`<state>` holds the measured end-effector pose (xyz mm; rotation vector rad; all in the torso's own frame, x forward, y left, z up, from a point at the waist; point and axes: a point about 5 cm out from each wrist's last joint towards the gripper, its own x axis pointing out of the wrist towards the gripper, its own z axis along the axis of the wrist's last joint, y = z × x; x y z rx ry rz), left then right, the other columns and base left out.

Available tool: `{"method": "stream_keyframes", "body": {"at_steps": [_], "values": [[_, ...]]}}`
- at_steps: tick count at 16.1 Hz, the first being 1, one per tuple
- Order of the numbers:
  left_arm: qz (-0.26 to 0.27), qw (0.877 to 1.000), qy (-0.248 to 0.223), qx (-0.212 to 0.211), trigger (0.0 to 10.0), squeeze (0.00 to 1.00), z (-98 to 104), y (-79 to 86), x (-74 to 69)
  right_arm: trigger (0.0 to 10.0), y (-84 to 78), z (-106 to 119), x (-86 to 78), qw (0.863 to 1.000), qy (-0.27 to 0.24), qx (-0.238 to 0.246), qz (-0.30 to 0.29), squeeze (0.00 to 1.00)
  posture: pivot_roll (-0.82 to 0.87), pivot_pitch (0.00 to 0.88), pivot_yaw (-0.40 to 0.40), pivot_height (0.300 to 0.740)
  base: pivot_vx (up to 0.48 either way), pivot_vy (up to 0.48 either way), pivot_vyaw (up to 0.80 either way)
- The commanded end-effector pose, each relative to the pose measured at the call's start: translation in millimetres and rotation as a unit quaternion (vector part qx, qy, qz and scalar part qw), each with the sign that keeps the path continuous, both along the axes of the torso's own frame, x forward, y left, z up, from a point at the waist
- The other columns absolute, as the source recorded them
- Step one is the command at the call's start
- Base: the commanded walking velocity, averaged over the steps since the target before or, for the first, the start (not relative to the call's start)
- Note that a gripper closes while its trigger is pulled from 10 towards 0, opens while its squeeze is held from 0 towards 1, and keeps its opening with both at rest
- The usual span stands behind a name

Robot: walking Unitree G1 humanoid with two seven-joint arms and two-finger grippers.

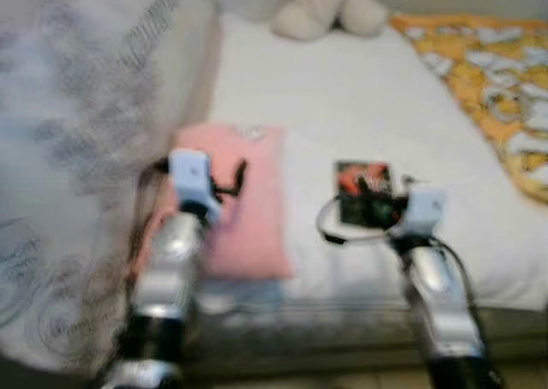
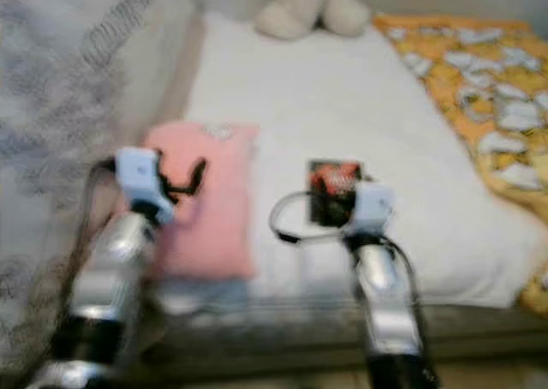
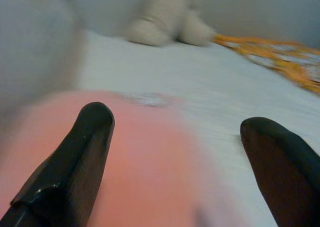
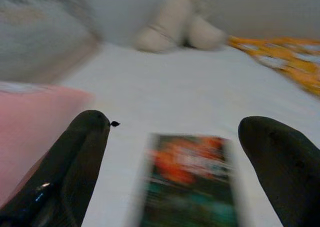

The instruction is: Clean up the room

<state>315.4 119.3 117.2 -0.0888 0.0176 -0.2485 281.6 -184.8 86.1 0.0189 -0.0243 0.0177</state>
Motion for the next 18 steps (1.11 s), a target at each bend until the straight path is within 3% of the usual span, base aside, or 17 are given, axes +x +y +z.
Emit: {"method": "stream_keyframes", "body": {"at_steps": [1, 7, 12, 16, 18], "values": [[0.004, 1.0, -0.006, 0.004, 10.0, 0.0, 2.1, 6.1, 0.8, 10.0, 0.9, 4.9, 3.3, 1.0, -0.012, 0.004, -0.002, 0.0, -0.04, 0.0, 0.005, 0.74, 0.345, -0.33, 0.0], [-0.032, 0.998, -0.046, -0.01, 10.0, 0.0, 13.8, -5.9, -6.0, 10.0, 1.7, -0.4, 1.2, 1.0, -0.005, 0.003, -0.006, 0.0, -0.03, 0.0, 0.007, 0.74, 0.215, -0.372, 0.0], [-0.02, 0.999, -0.035, -0.014, 10.0, 0.0, 12.7, -1.7, -3.7, 10.0, 4.6, -2.8, 0.3, 1.0, 0.002, -0.002, -0.002, 0.0, -0.03, 0.0, 0.006, 0.74, 0.11, -0.156, 0.0], [-0.052, 0.998, 0.033, -0.013, 10.0, 0.0, -1.7, -10.0, 14.4, 10.0, 6.7, -4.7, -5.4, 1.0, 0.007, -0.004, 0.005, 0.0, -0.03, 0.0, -0.01, 0.74, 0.0, 0.0, 0.0], [-0.036, 0.995, 0.089, -0.003, 10.0, 0.0, -11.3, -7.1, 37.5, 10.0, 5.5, -7.7, -16.2, 1.0, 0.019, -0.015, 0.017, 0.0, -0.07, 0.0, -0.022, 0.74, 0.0, 0.0, 0.0]]}}
